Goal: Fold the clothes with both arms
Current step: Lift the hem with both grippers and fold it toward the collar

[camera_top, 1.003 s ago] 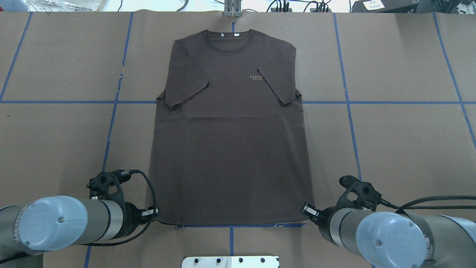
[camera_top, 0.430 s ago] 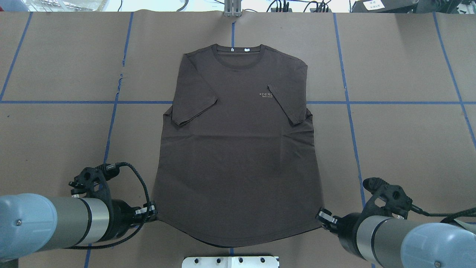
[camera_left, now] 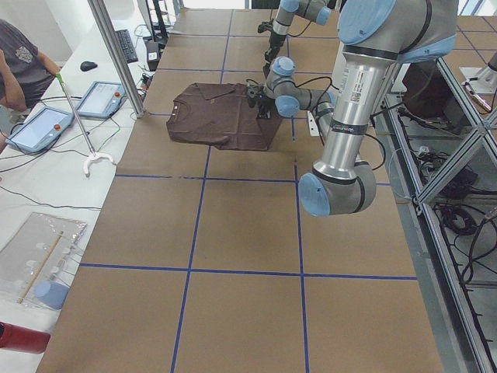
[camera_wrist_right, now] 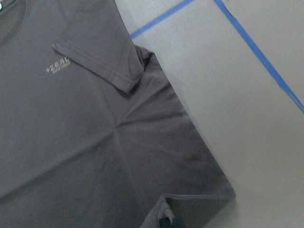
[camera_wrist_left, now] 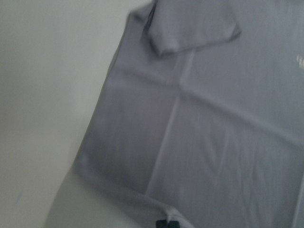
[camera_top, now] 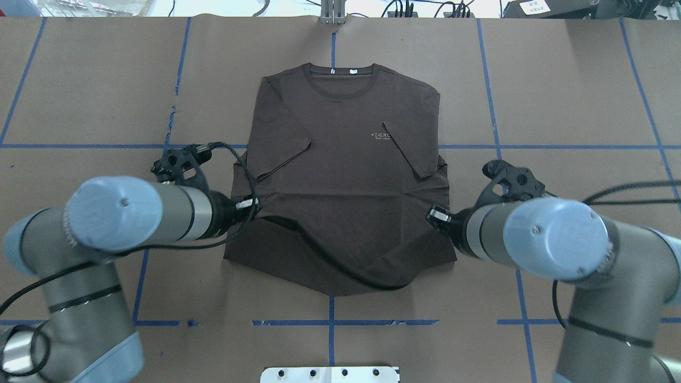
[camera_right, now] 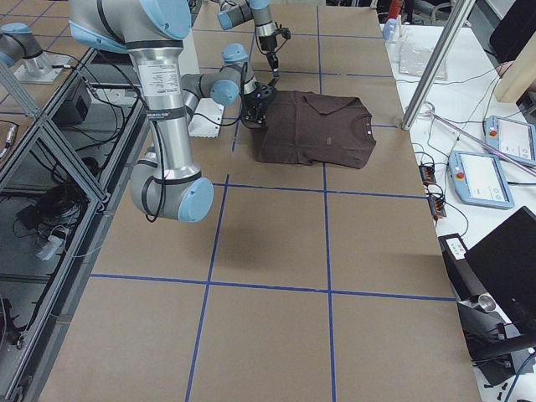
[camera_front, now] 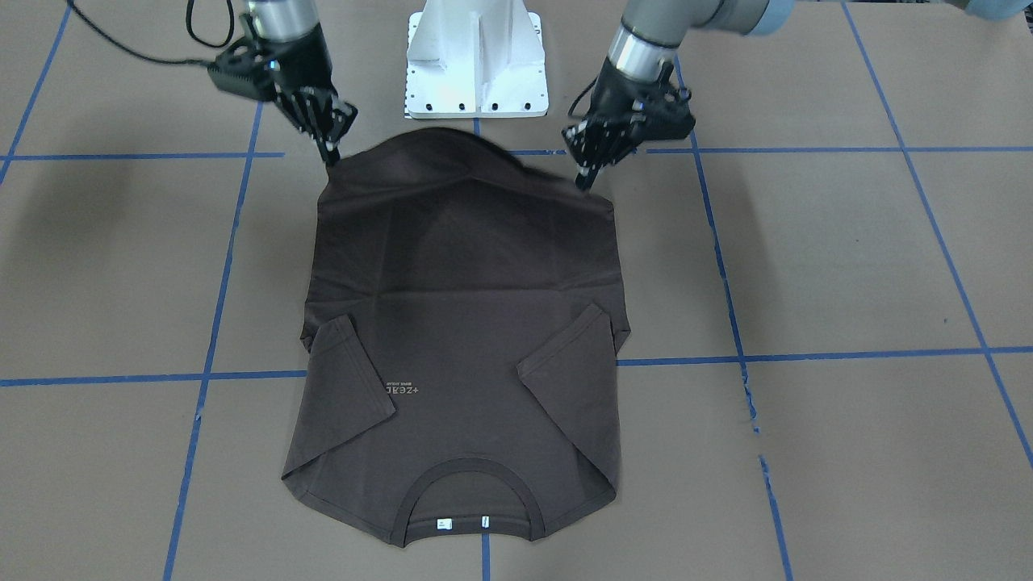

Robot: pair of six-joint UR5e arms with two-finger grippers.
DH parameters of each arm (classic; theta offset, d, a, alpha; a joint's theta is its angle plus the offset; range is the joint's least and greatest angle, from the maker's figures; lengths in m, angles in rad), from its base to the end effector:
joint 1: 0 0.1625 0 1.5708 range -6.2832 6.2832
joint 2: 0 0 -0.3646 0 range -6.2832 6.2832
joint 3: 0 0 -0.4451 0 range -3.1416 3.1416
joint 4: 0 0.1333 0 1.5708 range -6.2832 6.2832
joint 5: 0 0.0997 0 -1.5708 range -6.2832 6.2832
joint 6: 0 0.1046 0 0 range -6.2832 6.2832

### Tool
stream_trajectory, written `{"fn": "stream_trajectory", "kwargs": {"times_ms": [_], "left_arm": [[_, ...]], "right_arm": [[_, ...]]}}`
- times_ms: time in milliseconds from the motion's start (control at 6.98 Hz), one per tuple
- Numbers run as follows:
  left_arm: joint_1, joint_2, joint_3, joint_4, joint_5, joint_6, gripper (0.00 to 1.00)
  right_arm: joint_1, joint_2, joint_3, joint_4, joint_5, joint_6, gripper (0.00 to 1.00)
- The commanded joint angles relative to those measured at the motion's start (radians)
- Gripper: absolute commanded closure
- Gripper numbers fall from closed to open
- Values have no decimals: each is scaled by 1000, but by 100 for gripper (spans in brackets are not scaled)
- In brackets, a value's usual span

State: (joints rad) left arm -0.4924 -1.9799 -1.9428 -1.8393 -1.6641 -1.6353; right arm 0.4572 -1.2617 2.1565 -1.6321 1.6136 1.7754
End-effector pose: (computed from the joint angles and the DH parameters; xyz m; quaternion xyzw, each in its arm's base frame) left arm 0.4713 -0.3930 0.1490 0.0668 0.4977 -0.2151 0.8376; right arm -0.4221 -0.3512 0.1591 0.0316 -0.4039 0.2888 0.8674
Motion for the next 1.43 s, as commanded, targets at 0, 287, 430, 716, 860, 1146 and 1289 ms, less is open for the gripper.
{"fn": "stream_trajectory", "kwargs": {"times_ms": [0,287,430,716,860,1146,1289], "left_arm": [[-153,-105,259,-172,0,66,100],[-237,-207,443,-234,1,135,100],[-256,-226,496,-294,6,140,100],[-261,-305,615,-328,112,144,100],[-271,-333,695,-392,124,187,100],[-275,-333,813,-504,124,209,75],[-276,-324,849,-511,124,227,62]], "right_arm": [[199,164,-275,15,98,-184,100],[309,270,-523,134,133,-252,100],[345,319,-650,203,152,-298,100],[376,392,-800,256,150,-348,100],[377,442,-896,288,138,-359,100],[393,453,-969,379,135,-361,100],[391,455,-974,380,134,-358,77]]}}
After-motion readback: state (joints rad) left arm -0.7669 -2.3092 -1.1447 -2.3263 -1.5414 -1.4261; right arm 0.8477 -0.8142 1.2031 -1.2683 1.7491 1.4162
